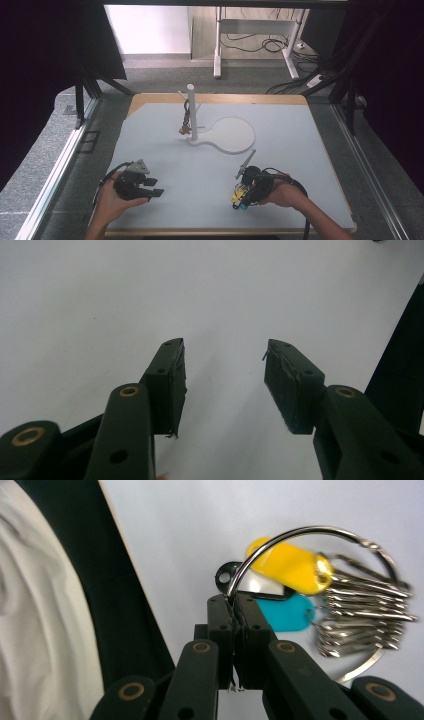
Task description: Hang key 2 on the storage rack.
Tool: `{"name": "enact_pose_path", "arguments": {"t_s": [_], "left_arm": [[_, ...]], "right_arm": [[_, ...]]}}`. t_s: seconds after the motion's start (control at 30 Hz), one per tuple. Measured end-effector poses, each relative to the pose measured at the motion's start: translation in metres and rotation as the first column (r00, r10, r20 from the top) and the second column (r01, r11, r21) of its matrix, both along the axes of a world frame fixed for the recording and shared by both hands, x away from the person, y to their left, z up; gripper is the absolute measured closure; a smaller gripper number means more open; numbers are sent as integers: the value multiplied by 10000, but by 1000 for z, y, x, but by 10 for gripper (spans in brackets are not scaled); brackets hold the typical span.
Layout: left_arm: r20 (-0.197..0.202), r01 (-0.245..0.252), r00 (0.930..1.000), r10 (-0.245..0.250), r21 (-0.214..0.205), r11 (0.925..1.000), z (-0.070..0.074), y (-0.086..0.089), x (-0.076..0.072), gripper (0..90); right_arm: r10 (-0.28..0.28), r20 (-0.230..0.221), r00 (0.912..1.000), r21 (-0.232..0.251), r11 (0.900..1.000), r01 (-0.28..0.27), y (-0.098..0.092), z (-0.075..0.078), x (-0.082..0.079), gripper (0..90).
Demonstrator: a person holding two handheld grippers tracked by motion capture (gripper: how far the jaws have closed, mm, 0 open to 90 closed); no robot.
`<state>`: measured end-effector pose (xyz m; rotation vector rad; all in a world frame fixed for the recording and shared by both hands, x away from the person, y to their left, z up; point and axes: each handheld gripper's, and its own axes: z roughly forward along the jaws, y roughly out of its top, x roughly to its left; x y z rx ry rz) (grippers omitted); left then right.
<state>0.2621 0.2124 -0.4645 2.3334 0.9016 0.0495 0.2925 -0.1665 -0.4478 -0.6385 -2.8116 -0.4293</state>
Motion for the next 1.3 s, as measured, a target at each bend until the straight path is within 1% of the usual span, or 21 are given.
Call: {"name": "enact_pose_path", "arguments": {"t_s": [0.03,0.07,0.1,0.17,0.2,0.27,0.33,0.4,0.43,0.63,0.73,0.77,0.8,0.83,1.0,1.1,1.17,1.2,1.23,1.27,1.3], "left_arm": [[2,-2,10000,2,-21,10000,0,0,0,513],[4,-2,10000,2,-22,10000,0,0,0,514],[7,-4,10000,4,-13,10000,0,0,0,514],[-12,-27,10000,27,-35,10000,0,0,0,514],[-15,-41,10000,41,-42,10000,0,0,0,514],[-10,-42,10000,42,-37,10000,0,0,0,514],[-5,-42,10000,42,-40,10000,0,0,0,515],[-1,26,10000,-26,0,10000,0,1,0,515],[-2,34,10000,-34,2,10000,1,1,0,515],[27,3,10000,-3,-53,10000,1,2,0,516],[28,5,10000,-5,-55,10000,1,2,0,516],[26,11,10000,-11,-52,10000,1,2,0,516],[27,12,10000,-11,-49,10000,1,2,0,516],[27,11,10000,-11,-53,10000,1,2,0,516],[14,20,10000,-20,-47,10000,0,2,0,516],[1,29,10000,-29,-15,10000,0,1,0,516],[2,34,10000,-34,-13,10000,0,1,0,516],[2,34,10000,-34,-13,10000,0,1,0,516],[23,34,10000,-34,-20,10000,0,1,0,516],[25,29,10000,-29,-39,10000,1,2,0,517],[26,7,10000,-7,-43,10000,1,2,-1,517]], "right_arm": [[0,0,10000,0,10000,0,0,0,0,872],[-97,-22,10000,59,9999,98,-3,7,3,872],[-97,-22,10000,59,9999,98,-3,7,3,872],[-196,-96,9998,145,9997,197,-7,14,6,872],[-301,-97,9995,199,9993,303,-10,20,9,873],[-300,-105,9995,227,9993,302,-12,23,11,873],[-399,-39,9992,266,9988,399,-15,28,15,874],[-627,83,9980,265,9977,625,-19,34,21,875],[-627,83,9980,265,9977,625,-19,34,21,875],[-994,236,9948,236,9948,989,-28,41,33,877],[-1126,502,9924,109,9936,1122,-33,44,40,878],[-1251,549,9906,27,9921,1251,-34,45,41,878],[-1404,743,9873,-141,9898,1419,-37,47,44,879],[-1404,743,9873,-141,9898,1419,-37,47,44,879],[-1355,1140,9842,-577,9881,1427,-38,47,47,872],[-1226,1135,9859,-746,9885,1315,-36,46,46,868],[-1011,1137,9884,-1214,9859,1148,-32,40,47,864],[-1011,1137,9884,-1214,9859,1148,-32,40,47,864],[-966,1094,9893,-1366,9844,1112,-30,38,47,865],[-1012,1039,9894,-1237,9858,1138,-29,35,48,869],[-1012,1039,9894,-1237,9858,1138,-29,35,48,869]]}}
